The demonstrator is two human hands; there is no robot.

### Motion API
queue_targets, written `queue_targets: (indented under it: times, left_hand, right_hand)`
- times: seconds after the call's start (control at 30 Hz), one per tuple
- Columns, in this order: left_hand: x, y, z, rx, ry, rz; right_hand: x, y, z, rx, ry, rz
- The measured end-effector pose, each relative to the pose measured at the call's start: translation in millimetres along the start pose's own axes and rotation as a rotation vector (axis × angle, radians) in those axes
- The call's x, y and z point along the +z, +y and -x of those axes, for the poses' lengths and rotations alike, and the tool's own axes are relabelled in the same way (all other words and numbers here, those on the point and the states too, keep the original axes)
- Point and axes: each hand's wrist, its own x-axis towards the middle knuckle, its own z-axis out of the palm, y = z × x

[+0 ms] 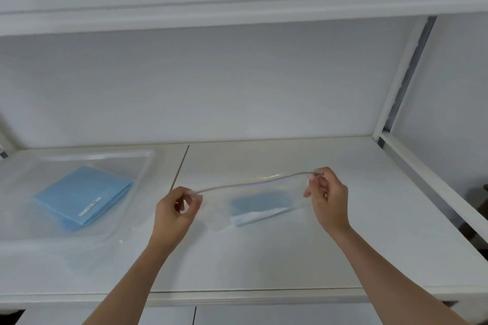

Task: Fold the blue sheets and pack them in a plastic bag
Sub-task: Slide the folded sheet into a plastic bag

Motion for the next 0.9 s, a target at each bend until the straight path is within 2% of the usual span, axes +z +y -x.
queue_targets:
  times: [0.17, 0.3, 0.4, 0.47, 0.53, 0.67, 0.77, 0.9]
  left_hand:
    - [8, -11, 8, -0.154, -0.287, -0.064]
    - [14, -6, 13, -0.33, -0.361, 0.192]
    - [14, -8, 19, -0.374, -0.475, 0.15]
    - [12, -12, 22, -0.388, -0.583, 0.049]
    - [12, -14, 23, -0.41, -0.636, 0.044]
    - [14, -7, 21, -0.424, -0.699, 0.059]
    - [13, -1, 19, -0.396, -0.639, 0.024]
    - [5, 3, 16, -0.423, -0.616, 0.115]
  right_hand:
    - [-5, 25, 18, 0.227, -0.08, 0.119]
    - [-9, 37, 28, 0.373, -0.143, 0.076]
    - [-14, 41, 35, 0.385, -0.169, 0.104]
    - [-18, 44, 38, 0.357, -0.127, 0.113]
    - [-20, 43, 39, 0.342, -0.096, 0.098]
    - [-20, 38, 36, 0.299, -0.049, 0.083]
    - [-19, 35, 32, 0.272, -0.021, 0.064]
    - [-20, 30, 29, 0.244, 0.0, 0.046]
